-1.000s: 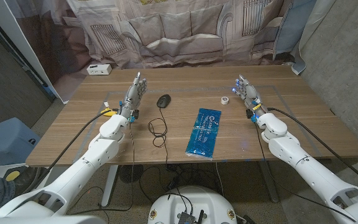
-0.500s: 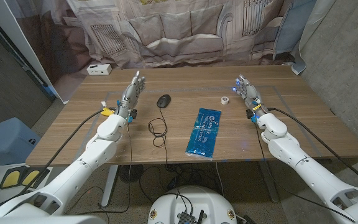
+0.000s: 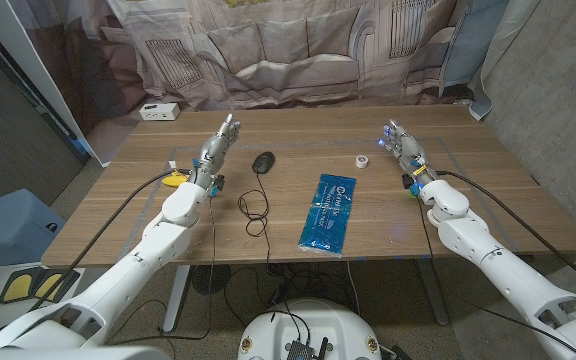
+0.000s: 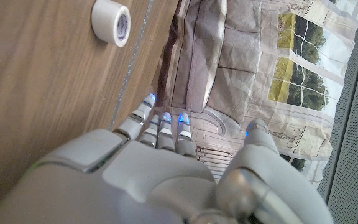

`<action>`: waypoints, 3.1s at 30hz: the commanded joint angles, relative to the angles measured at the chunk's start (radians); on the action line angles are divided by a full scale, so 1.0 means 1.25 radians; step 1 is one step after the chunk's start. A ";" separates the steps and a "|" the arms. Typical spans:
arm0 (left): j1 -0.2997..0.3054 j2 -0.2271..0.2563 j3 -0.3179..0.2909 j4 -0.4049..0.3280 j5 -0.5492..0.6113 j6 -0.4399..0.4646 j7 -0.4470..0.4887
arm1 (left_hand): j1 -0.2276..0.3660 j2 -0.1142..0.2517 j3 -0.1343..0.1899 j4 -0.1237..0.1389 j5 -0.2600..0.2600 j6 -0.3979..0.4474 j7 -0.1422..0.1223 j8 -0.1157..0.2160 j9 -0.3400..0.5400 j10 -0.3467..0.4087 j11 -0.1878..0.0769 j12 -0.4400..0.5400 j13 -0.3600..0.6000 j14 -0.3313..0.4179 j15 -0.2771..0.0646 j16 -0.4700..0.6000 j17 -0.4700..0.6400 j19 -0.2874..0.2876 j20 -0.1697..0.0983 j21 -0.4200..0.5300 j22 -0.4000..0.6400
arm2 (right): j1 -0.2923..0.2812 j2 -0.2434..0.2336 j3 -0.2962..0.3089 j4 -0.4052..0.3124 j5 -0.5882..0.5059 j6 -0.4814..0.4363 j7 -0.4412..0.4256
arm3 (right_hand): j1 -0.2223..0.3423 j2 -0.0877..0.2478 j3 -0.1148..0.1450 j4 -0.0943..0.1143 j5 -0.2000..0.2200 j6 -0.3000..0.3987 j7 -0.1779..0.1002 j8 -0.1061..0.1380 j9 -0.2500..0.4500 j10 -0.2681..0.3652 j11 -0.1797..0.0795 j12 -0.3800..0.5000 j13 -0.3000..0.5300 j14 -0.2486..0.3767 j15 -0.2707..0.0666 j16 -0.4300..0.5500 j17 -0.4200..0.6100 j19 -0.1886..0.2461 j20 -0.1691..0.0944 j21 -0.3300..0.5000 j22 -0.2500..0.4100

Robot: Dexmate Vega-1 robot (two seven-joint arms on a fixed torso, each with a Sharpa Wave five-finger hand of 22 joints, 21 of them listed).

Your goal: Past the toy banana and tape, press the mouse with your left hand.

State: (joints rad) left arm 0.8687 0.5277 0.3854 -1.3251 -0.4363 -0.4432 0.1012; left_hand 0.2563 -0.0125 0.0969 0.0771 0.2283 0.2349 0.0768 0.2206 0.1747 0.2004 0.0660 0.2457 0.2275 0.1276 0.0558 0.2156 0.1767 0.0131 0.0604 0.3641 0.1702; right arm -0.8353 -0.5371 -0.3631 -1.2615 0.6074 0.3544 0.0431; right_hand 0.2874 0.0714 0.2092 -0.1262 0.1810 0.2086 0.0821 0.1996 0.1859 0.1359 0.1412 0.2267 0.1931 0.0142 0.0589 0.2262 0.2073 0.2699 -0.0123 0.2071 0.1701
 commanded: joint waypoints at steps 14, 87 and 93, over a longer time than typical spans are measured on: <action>-0.020 0.019 0.010 0.006 0.208 -0.052 0.135 | 0.020 0.003 0.002 -0.010 -0.007 0.022 -0.002 0.000 0.003 0.020 -0.003 0.004 -0.004 0.020 -0.002 0.002 0.002 0.015 0.004 -0.003 0.003 | -0.034 0.008 0.010 -0.055 -0.016 -0.010 -0.083 | 0.005 0.004 0.004 -0.001 -0.001 0.002 0.005 -0.001 0.003 0.005 0.002 -0.003 0.003 0.000 0.005 -0.003 0.002 0.003 0.000 -0.003 0.001; 0.048 0.179 0.125 -0.337 0.819 0.478 0.375 | 0.027 0.024 0.001 -0.019 -0.016 0.133 -0.038 0.005 0.004 0.023 0.004 -0.013 -0.018 0.020 0.021 -0.022 0.004 0.007 0.027 -0.059 0.004 | -0.127 -0.011 0.030 -0.159 -0.018 -0.036 -0.151 | 0.013 0.012 0.007 -0.006 -0.002 0.013 0.005 0.000 0.002 0.017 0.000 -0.006 0.004 0.011 0.002 -0.004 0.003 0.012 0.000 -0.006 0.001; 0.043 0.188 0.133 -0.360 0.824 0.524 0.335 | 0.014 0.023 -0.007 -0.014 -0.017 0.178 -0.025 0.008 0.004 -0.009 0.014 -0.026 -0.019 -0.007 0.028 -0.027 0.005 -0.011 0.039 -0.078 0.005 | -0.130 -0.011 0.030 -0.157 -0.019 -0.034 -0.152 | 0.014 0.012 0.007 -0.006 -0.002 0.013 0.005 0.000 0.002 0.016 0.000 -0.007 0.004 0.011 0.004 -0.005 0.003 0.011 0.000 -0.006 0.001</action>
State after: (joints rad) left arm 0.9275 0.7430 0.5357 -1.7252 0.5703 0.1095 0.5829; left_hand 0.2856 0.0150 0.0926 0.0567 0.2128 0.4400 0.0393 0.2245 0.1745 0.2023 0.0777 0.2182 0.2045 0.1297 0.0880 0.1844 0.1795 0.0082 0.1011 0.2752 0.1750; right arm -0.9889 -0.5535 -0.3270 -1.4568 0.5796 0.3114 -0.1427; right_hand 0.2966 0.0806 0.2134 -0.1304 0.1811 0.2179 0.0911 0.1997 0.1862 0.1466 0.1412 0.2207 0.1928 0.0250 0.0588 0.2214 0.2070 0.2752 -0.0069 0.2036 0.1698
